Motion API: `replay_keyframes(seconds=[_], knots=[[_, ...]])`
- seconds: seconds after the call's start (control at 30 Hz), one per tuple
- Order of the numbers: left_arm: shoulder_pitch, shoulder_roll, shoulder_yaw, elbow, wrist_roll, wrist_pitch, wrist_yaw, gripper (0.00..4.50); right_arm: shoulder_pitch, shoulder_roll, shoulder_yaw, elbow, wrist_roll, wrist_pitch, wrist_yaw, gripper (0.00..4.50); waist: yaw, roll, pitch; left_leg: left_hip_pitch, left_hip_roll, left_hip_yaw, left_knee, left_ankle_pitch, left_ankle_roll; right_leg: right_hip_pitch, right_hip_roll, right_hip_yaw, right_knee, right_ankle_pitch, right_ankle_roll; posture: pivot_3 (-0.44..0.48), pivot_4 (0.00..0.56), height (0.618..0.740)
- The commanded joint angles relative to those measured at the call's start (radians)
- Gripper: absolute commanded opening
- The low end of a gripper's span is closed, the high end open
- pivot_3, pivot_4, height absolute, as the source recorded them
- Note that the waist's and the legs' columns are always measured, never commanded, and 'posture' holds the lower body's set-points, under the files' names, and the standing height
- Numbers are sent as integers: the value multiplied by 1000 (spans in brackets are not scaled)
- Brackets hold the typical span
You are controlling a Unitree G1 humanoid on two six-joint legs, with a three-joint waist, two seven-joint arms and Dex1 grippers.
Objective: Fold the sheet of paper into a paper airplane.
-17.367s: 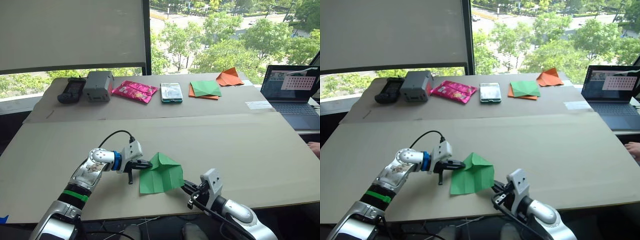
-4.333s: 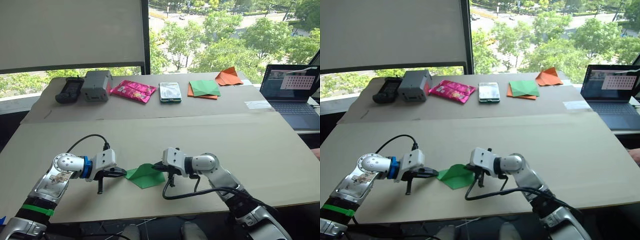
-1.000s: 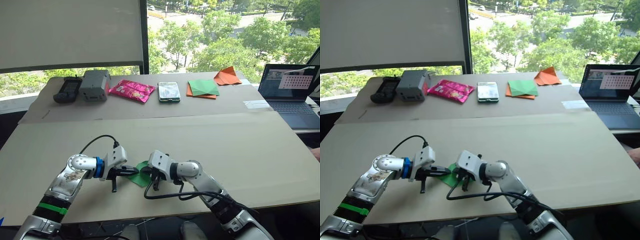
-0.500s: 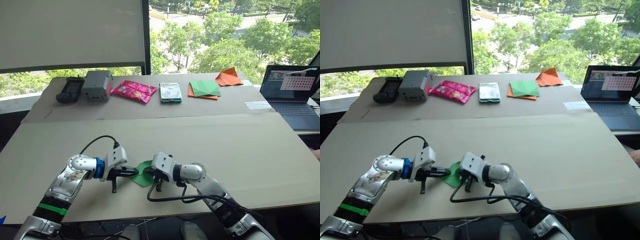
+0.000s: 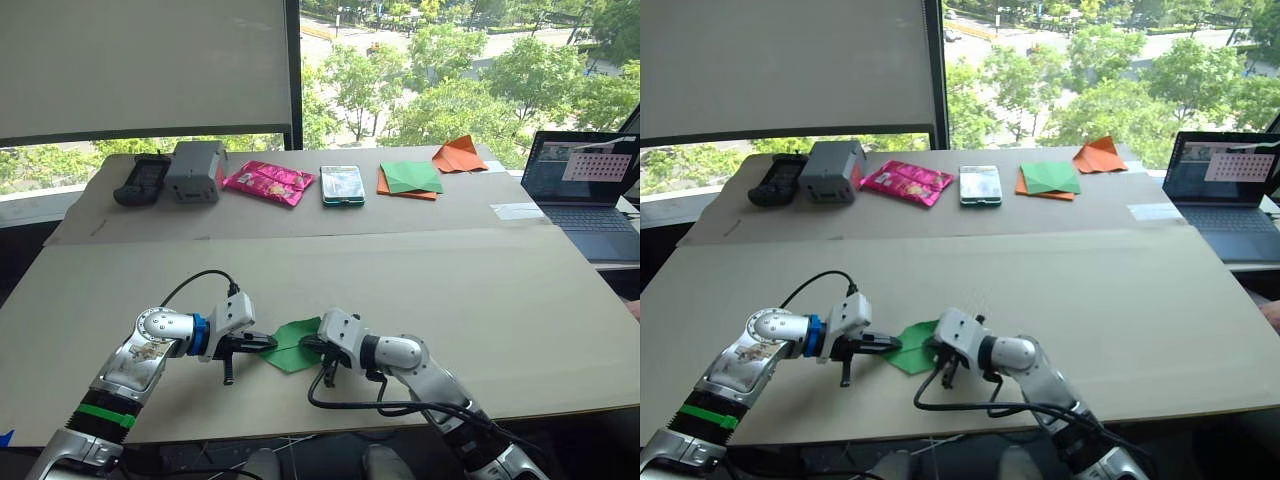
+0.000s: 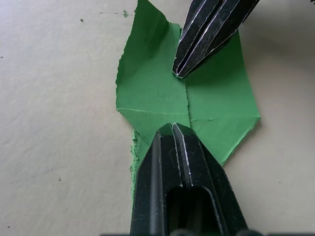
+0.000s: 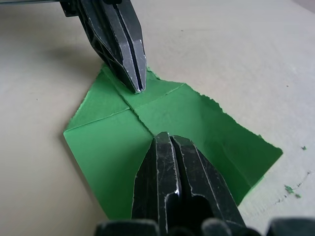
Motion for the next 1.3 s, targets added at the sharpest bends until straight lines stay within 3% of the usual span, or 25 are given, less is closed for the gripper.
replay_keyframes(seconds=[0.03, 0.57, 0.93, 1.3], knots=[[-6, 13, -9, 14, 19, 3, -3, 0, 43, -46, -27, 54, -19, 88, -18, 27, 0, 0, 0, 0, 0, 0, 0, 0, 0, 0, 0, 0, 0, 0, 0, 0, 150, 732], [-10, 10, -12, 24, 24, -8, -7, 0, 111, -107, -92, -55, 9, 158, -41, 27, 9, -1, 0, 0, 0, 0, 1, -1, -1, 0, -1, 0, -1, 0, 0, 0, 150, 732], [-10, 13, -10, 30, 24, -18, -8, 0, 76, -28, -136, -291, 139, 172, -43, 27, 11, -1, 1, -11, 0, 0, 0, 0, 0, -11, 0, 0, 0, 0, 0, 0, 150, 732], [-4, 20, -6, 17, 19, -14, -9, 0, 42, -5, -60, -146, 59, 180, -88, 27, 8, -1, 1, -10, 0, 0, 1, 0, 0, -11, 0, 0, 0, 0, 0, 0, 150, 732]])
